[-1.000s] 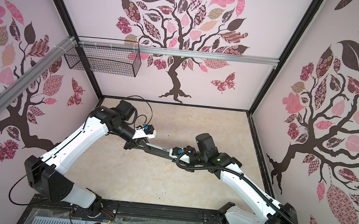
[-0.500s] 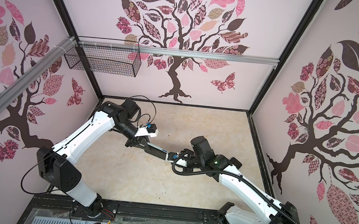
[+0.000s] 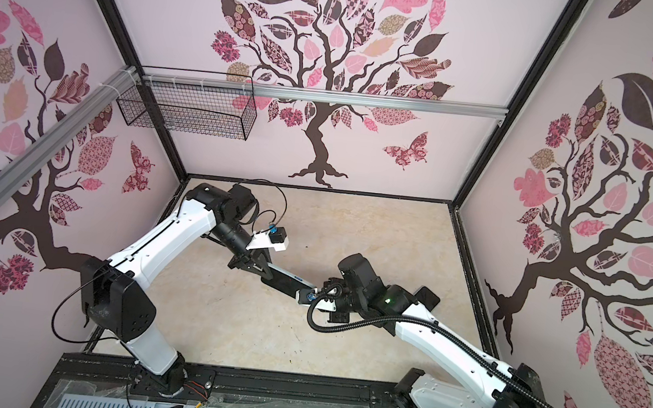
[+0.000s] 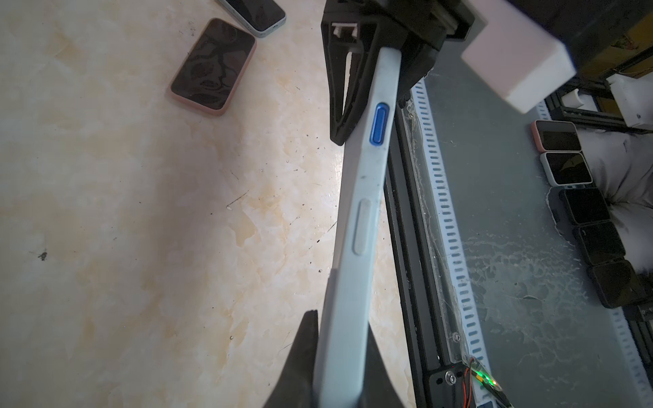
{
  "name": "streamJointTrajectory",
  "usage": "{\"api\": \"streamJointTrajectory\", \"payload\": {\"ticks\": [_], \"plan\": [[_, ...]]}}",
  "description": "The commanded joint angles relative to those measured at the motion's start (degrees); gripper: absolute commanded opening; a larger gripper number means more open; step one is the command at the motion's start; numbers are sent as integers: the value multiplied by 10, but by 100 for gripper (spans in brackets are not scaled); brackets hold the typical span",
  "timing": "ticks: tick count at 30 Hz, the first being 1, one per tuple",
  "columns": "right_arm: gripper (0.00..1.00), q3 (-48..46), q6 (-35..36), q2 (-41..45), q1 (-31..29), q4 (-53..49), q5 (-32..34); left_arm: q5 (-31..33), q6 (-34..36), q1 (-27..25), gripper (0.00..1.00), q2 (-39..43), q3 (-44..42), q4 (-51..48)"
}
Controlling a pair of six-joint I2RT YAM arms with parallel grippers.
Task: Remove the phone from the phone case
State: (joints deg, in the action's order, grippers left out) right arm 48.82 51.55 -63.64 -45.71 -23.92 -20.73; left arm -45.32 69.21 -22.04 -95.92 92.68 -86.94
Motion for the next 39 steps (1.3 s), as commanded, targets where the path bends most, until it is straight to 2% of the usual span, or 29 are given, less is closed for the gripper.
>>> {"api": "streamJointTrajectory", "payload": {"ticks": [1, 13, 25, 30, 33, 35, 39], "plan": [[0, 24, 12, 21, -30, 157, -48, -62, -37, -6, 0, -16, 24, 48], [0, 11, 34, 39, -31, 233, 24, -92, 12, -10, 0, -36, 31, -9], [0, -46, 19, 79, -31, 349, 160, -99, 33, -11, 0, -39, 32, -26], [0, -53, 3, 88, -31, 347, 158, -101, 39, -10, 0, -34, 28, -27], [0, -58, 9, 104, -31, 298, 136, -115, 44, 4, 0, -13, 23, -15], [15, -52, 13, 116, -31, 227, 114, -134, 29, 24, 0, 19, 8, 24], [33, -79, -27, 152, -30, 196, 136, -196, 4, 74, 0, 88, -35, 102]]}}
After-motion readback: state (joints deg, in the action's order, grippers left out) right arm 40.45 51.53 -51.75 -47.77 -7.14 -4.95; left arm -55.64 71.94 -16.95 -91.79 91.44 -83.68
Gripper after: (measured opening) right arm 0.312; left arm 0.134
